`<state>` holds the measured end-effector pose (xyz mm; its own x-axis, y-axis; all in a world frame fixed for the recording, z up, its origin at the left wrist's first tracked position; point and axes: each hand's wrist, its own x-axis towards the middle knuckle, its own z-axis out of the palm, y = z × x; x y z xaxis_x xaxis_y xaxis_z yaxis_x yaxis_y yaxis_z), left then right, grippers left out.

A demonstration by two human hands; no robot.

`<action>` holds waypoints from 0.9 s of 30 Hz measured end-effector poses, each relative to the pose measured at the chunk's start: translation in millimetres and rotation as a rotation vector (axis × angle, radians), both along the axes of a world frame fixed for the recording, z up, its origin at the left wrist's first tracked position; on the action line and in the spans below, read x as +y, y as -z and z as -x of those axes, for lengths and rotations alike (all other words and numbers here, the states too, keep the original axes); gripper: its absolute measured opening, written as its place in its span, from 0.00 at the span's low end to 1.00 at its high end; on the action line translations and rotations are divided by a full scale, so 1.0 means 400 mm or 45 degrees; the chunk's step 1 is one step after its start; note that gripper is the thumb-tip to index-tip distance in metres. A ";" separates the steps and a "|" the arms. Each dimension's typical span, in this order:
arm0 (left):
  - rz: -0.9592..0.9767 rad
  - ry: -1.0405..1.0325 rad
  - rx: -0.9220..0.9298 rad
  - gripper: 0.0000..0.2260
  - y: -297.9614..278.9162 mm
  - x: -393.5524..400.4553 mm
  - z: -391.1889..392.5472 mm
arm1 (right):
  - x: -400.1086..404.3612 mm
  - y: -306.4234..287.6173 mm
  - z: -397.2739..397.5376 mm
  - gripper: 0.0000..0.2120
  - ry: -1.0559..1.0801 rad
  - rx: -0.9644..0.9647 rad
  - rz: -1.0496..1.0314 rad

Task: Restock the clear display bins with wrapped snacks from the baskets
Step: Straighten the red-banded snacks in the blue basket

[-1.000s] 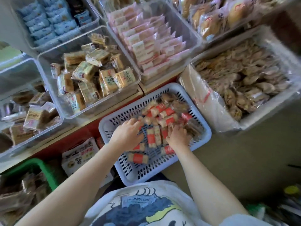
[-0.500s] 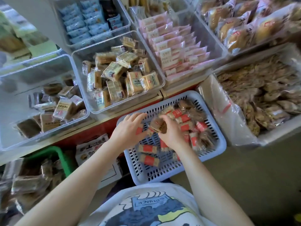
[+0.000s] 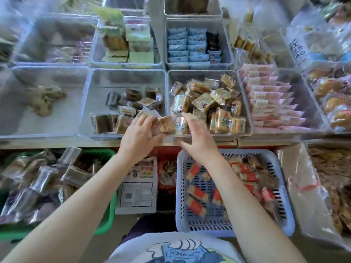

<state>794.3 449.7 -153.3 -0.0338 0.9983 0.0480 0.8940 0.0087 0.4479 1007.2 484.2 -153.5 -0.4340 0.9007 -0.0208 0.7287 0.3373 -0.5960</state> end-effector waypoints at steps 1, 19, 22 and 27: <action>-0.015 -0.111 -0.025 0.28 0.007 0.001 0.026 | 0.011 0.020 0.011 0.41 -0.001 -0.088 -0.004; -0.107 0.101 -0.003 0.20 0.040 -0.045 -0.059 | -0.086 0.084 -0.044 0.28 0.247 -0.032 -0.082; 0.042 0.349 0.016 0.18 0.065 -0.044 -0.193 | -0.141 0.112 -0.152 0.27 0.515 0.067 -0.020; 0.472 0.640 0.160 0.20 0.147 -0.043 -0.400 | -0.250 0.230 -0.411 0.28 1.047 0.030 0.228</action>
